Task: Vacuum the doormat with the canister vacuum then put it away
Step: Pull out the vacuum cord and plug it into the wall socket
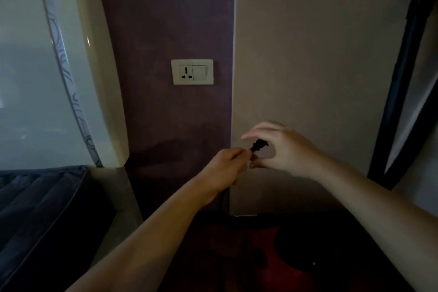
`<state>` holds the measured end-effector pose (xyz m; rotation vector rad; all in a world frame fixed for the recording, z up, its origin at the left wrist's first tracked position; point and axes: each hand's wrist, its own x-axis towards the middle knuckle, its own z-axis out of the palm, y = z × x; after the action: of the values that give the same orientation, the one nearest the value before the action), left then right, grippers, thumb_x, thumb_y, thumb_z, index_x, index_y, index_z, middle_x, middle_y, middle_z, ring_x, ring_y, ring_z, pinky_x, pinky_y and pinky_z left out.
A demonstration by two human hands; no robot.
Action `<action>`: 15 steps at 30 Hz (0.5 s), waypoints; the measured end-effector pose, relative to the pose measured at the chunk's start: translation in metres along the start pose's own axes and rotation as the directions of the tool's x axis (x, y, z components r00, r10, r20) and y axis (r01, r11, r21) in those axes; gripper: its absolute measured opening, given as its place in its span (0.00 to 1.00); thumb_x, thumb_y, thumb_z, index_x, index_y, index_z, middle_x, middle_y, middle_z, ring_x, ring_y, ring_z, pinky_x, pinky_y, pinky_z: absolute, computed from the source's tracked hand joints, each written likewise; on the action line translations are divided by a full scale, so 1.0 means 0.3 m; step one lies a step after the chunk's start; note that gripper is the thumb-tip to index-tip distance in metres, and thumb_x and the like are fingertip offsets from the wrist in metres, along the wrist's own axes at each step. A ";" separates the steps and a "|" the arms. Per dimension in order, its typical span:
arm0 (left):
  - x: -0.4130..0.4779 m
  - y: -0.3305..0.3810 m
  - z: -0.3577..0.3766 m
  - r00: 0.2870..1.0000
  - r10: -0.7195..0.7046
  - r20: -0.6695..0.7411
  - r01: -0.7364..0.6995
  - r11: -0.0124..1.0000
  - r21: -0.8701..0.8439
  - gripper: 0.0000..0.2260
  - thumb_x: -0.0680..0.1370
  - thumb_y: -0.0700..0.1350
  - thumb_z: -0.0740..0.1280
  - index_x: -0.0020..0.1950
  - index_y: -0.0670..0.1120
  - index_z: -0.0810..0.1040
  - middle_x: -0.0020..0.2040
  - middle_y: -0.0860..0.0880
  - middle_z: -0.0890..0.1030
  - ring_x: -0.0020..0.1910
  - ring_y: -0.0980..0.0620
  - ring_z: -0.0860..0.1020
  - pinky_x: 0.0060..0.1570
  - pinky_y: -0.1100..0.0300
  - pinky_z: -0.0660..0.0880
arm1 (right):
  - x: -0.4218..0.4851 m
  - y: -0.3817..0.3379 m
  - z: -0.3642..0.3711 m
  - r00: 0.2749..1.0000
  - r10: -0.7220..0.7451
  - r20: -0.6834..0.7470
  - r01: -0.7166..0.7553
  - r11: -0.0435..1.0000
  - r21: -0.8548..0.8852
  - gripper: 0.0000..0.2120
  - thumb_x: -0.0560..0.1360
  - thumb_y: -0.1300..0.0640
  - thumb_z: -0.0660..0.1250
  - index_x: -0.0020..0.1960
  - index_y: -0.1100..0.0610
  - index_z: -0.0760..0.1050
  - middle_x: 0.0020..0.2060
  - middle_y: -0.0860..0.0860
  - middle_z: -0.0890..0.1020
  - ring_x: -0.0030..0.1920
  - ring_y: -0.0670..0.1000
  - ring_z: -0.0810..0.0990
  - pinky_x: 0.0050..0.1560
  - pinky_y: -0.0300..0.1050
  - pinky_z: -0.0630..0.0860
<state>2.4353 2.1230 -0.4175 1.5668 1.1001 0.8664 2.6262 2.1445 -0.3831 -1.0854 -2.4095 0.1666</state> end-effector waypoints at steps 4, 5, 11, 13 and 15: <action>0.074 -0.020 -0.028 0.990 -0.047 -0.130 0.044 0.999 -0.024 0.13 0.84 0.46 0.59 0.50 0.44 0.82 0.34 0.51 0.72 0.29 0.57 0.69 0.36 0.57 0.69 | 0.040 0.121 -0.033 0.999 0.033 -0.004 -0.033 0.999 -0.033 0.36 0.72 0.43 0.75 0.75 0.42 0.64 0.68 0.41 0.67 0.68 0.42 0.67 0.68 0.44 0.68; 0.096 -0.010 -0.041 0.986 -0.067 -0.151 0.059 0.997 -0.055 0.13 0.84 0.44 0.59 0.49 0.42 0.81 0.34 0.50 0.73 0.29 0.56 0.70 0.35 0.59 0.70 | 0.056 0.151 -0.040 1.000 0.021 0.000 -0.021 0.995 -0.093 0.34 0.74 0.44 0.73 0.76 0.42 0.63 0.69 0.41 0.66 0.69 0.42 0.66 0.70 0.46 0.68; 0.183 0.103 -0.157 0.927 0.018 -0.375 -0.011 1.000 0.020 0.11 0.84 0.46 0.60 0.45 0.45 0.77 0.32 0.52 0.72 0.29 0.56 0.68 0.31 0.60 0.65 | 0.228 0.267 -0.140 0.985 -0.112 -0.130 0.080 0.970 -0.231 0.29 0.76 0.50 0.70 0.75 0.51 0.67 0.71 0.50 0.70 0.70 0.52 0.69 0.69 0.53 0.71; 0.179 0.128 -0.201 0.896 0.081 -0.437 -0.034 0.993 0.114 0.12 0.84 0.47 0.60 0.44 0.44 0.76 0.31 0.54 0.69 0.29 0.57 0.66 0.32 0.59 0.64 | 0.296 0.285 -0.171 0.961 -0.179 -0.211 0.123 0.960 -0.253 0.28 0.75 0.52 0.71 0.73 0.55 0.70 0.68 0.53 0.73 0.68 0.56 0.72 0.66 0.56 0.74; 0.189 0.139 -0.254 0.867 0.147 -0.476 -0.049 0.976 0.212 0.13 0.83 0.48 0.60 0.46 0.41 0.76 0.32 0.54 0.69 0.30 0.57 0.67 0.33 0.57 0.64 | 0.370 0.301 -0.180 0.934 -0.249 -0.258 0.162 0.934 -0.318 0.29 0.73 0.54 0.73 0.72 0.57 0.71 0.68 0.56 0.74 0.69 0.58 0.72 0.67 0.58 0.73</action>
<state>2.3941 2.1968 -0.3575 1.6146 1.5102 1.3087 2.6500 2.2821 -0.3207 -0.8905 -2.2974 -0.4096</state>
